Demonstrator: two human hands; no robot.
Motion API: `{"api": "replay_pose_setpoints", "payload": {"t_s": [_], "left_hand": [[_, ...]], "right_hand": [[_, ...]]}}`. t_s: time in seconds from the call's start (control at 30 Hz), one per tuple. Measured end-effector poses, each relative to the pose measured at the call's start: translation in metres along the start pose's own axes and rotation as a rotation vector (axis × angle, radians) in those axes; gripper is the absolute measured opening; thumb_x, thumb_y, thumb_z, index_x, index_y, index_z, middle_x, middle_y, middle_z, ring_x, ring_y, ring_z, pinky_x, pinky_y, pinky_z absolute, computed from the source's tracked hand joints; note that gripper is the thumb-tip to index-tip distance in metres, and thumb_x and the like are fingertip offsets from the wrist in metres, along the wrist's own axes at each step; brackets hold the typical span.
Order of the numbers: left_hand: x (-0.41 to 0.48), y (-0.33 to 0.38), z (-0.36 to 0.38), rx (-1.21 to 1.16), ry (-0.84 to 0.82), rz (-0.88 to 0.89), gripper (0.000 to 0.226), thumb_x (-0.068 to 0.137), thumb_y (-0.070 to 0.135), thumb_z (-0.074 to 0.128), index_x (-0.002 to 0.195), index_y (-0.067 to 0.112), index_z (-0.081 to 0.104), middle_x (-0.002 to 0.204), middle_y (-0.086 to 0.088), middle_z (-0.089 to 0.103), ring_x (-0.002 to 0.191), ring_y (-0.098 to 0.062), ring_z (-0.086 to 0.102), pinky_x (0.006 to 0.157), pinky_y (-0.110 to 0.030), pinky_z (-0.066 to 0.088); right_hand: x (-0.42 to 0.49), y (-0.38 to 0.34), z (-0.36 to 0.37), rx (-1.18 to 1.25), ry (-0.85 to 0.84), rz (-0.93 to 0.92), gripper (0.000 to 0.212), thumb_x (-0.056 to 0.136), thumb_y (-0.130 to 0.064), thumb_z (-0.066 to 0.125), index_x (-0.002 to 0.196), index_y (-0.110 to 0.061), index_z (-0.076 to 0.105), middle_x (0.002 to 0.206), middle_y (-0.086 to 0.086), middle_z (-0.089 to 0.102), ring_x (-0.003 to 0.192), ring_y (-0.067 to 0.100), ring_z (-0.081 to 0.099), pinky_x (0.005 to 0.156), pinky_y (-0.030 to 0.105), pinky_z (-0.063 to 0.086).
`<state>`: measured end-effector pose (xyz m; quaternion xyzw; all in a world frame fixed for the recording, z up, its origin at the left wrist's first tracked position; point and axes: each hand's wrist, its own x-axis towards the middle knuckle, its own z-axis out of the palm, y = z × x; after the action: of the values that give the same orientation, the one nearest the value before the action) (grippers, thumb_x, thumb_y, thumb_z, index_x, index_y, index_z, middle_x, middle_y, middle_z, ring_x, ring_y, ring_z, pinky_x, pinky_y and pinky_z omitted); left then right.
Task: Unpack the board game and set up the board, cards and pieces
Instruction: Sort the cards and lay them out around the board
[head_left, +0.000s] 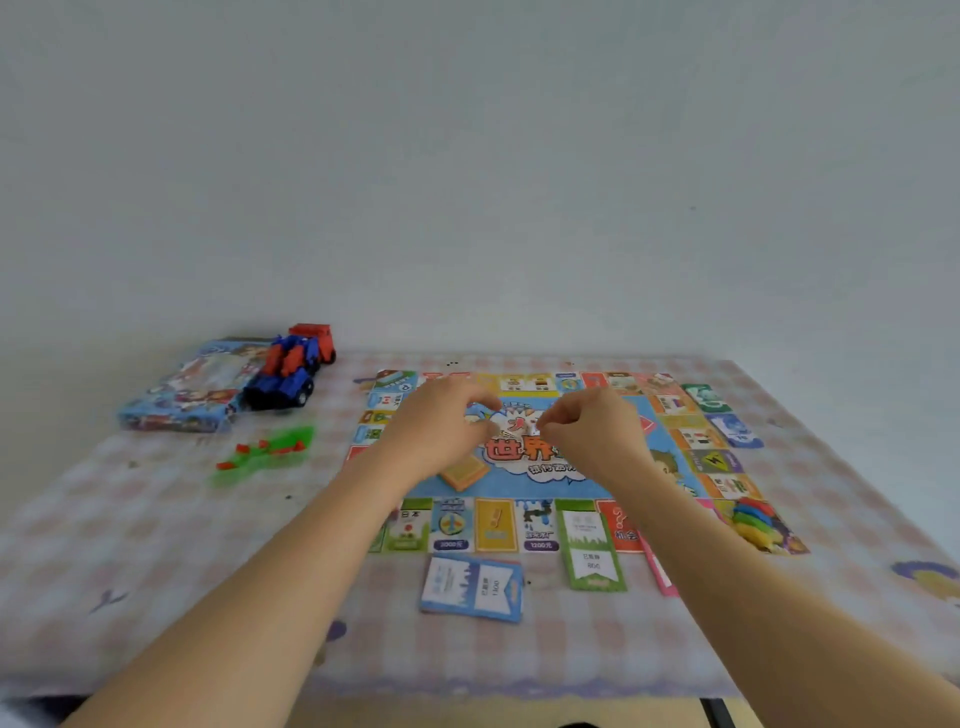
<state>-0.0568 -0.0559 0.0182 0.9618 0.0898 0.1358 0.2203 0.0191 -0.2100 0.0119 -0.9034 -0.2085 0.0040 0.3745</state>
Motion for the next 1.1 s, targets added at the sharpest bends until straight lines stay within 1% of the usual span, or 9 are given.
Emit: {"api": "replay_pose_setpoints", "payload": {"t_s": [0.23, 0.4, 0.5, 0.57, 0.7, 0.8, 0.9, 1.0, 1.1], "left_hand": [[-0.041, -0.058, -0.030, -0.050, 0.051, -0.213, 0.027, 0.087, 0.026, 0.065, 0.114, 0.027, 0.066, 0.121, 0.007, 0.062, 0.104, -0.010, 0.057, 0.086, -0.027, 0.045], [-0.054, -0.077, -0.039, -0.106, 0.112, -0.306, 0.015, 0.089, 0.020, 0.063, 0.102, 0.018, 0.069, 0.099, 0.005, 0.068, 0.082, -0.007, 0.059, 0.075, -0.023, 0.045], [-0.057, -0.083, -0.038, -0.138, 0.096, -0.328, 0.009, 0.089, 0.019, 0.061, 0.095, 0.018, 0.068, 0.075, 0.009, 0.065, 0.063, -0.003, 0.060, 0.061, -0.020, 0.045], [-0.057, -0.085, -0.036, -0.156, 0.091, -0.352, 0.008, 0.090, 0.016, 0.060, 0.091, 0.018, 0.067, 0.069, 0.008, 0.065, 0.054, -0.002, 0.060, 0.053, -0.018, 0.044], [-0.057, -0.087, -0.032, -0.229, 0.087, -0.388, 0.014, 0.091, 0.008, 0.053, 0.092, 0.014, 0.065, 0.072, -0.001, 0.070, 0.060, -0.010, 0.069, 0.053, -0.021, 0.054], [-0.056, -0.086, -0.033, -0.255, 0.071, -0.390, 0.018, 0.092, 0.004, 0.049, 0.095, 0.012, 0.065, 0.076, -0.004, 0.071, 0.061, -0.011, 0.069, 0.057, -0.023, 0.056], [-0.055, -0.085, -0.035, -0.167, 0.097, -0.367, 0.023, 0.091, 0.005, 0.050, 0.101, 0.012, 0.069, 0.089, -0.004, 0.072, 0.074, -0.014, 0.069, 0.067, -0.026, 0.056], [-0.053, -0.091, -0.040, -0.043, 0.112, -0.356, 0.021, 0.090, 0.011, 0.056, 0.106, 0.015, 0.070, 0.107, -0.001, 0.070, 0.090, -0.013, 0.064, 0.075, -0.025, 0.049], [-0.051, -0.095, -0.042, 0.040, 0.042, -0.359, 0.026, 0.085, 0.020, 0.067, 0.111, 0.015, 0.067, 0.112, -0.001, 0.068, 0.095, -0.014, 0.062, 0.075, -0.024, 0.046]], "right_hand": [[-0.012, -0.043, 0.044, -0.048, -0.168, -0.048, 0.016, 0.082, -0.012, 0.060, 0.084, -0.014, 0.076, 0.083, 0.004, 0.073, 0.059, 0.013, 0.059, 0.054, 0.023, 0.049], [-0.019, -0.064, 0.066, -0.085, -0.277, -0.034, 0.015, 0.083, -0.012, 0.060, 0.081, -0.010, 0.076, 0.080, 0.009, 0.074, 0.077, 0.021, 0.070, 0.074, 0.034, 0.059], [-0.022, -0.072, 0.077, -0.081, -0.306, -0.024, 0.018, 0.085, -0.015, 0.061, 0.078, -0.004, 0.073, 0.073, 0.010, 0.074, 0.070, 0.021, 0.072, 0.074, 0.035, 0.060], [-0.025, -0.076, 0.083, -0.081, -0.311, -0.029, 0.019, 0.086, -0.018, 0.061, 0.082, -0.003, 0.072, 0.070, 0.008, 0.074, 0.065, 0.019, 0.071, 0.072, 0.033, 0.060], [-0.030, -0.083, 0.092, -0.153, -0.276, -0.059, 0.026, 0.084, -0.030, 0.065, 0.085, -0.005, 0.071, 0.069, 0.008, 0.073, 0.067, 0.019, 0.072, 0.071, 0.033, 0.060], [-0.032, -0.087, 0.097, -0.292, -0.223, -0.098, 0.042, 0.079, -0.046, 0.066, 0.089, -0.005, 0.069, 0.072, 0.006, 0.072, 0.064, 0.016, 0.066, 0.068, 0.028, 0.056], [-0.037, -0.091, 0.102, -0.392, -0.241, -0.098, 0.064, 0.069, -0.065, 0.066, 0.104, -0.013, 0.056, 0.090, -0.001, 0.065, 0.082, 0.013, 0.059, 0.065, 0.028, 0.048], [-0.040, -0.092, 0.105, -0.391, -0.260, -0.095, 0.075, 0.065, -0.062, 0.073, 0.119, -0.018, 0.046, 0.109, 0.000, 0.061, 0.097, 0.018, 0.057, 0.079, 0.035, 0.052], [-0.038, -0.091, 0.102, -0.293, -0.286, -0.049, 0.077, 0.064, -0.053, 0.080, 0.125, -0.021, 0.044, 0.113, -0.001, 0.060, 0.096, 0.017, 0.058, 0.081, 0.035, 0.053]]}}
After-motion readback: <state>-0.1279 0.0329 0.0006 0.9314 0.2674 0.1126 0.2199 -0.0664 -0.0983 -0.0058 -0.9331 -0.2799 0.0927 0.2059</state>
